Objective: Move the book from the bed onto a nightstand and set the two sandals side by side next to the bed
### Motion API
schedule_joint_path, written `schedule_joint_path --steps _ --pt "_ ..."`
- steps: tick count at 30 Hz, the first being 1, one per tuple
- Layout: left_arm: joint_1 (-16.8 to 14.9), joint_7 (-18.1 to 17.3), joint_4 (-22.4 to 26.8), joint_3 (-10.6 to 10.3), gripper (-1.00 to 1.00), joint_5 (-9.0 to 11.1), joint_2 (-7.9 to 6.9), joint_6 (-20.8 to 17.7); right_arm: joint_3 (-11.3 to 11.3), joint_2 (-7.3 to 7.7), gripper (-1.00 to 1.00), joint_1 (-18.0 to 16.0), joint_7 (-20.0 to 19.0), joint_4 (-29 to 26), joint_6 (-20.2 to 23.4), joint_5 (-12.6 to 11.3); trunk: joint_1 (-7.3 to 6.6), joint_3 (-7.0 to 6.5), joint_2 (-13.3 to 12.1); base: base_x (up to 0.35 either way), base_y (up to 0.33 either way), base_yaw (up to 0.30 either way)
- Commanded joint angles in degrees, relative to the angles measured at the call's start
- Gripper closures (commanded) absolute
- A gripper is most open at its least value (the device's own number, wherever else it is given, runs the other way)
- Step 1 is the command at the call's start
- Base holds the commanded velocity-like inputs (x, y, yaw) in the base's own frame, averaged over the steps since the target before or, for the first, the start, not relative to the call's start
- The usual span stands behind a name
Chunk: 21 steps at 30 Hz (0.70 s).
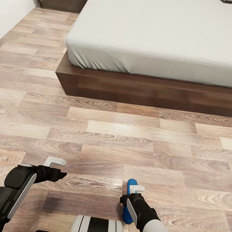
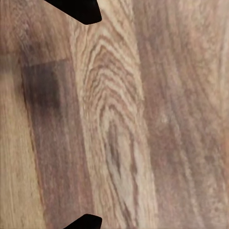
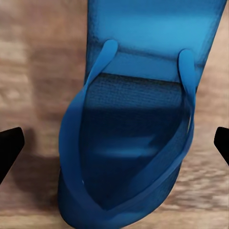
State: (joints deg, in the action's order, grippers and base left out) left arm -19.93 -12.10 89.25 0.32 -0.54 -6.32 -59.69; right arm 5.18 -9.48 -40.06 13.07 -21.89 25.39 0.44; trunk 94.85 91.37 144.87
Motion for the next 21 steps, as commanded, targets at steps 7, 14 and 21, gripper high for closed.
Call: schedule_joint_path --steps 7,14,21 --pt "-0.02 -0.22 0.05 0.03 -1.00 -0.07 0.00 -0.25 0.36 0.14 -1.00 0.04 0.28 -0.02 0.45 -1.71 -0.01 0.03 0.01 0.000 0.000 0.000" --pt "-0.02 -0.22 0.05 0.03 -1.00 -0.07 0.00 -0.25 0.36 0.16 -1.00 0.06 0.29 0.00 0.45 -2.85 -0.01 0.03 0.01 0.000 0.000 0.000" --pt "-0.02 -0.21 0.05 0.03 -1.00 -0.07 0.00 -0.25 0.36 0.23 -1.00 0.07 0.29 0.01 0.45 -3.17 0.07 0.70 0.05 0.000 0.000 0.000"
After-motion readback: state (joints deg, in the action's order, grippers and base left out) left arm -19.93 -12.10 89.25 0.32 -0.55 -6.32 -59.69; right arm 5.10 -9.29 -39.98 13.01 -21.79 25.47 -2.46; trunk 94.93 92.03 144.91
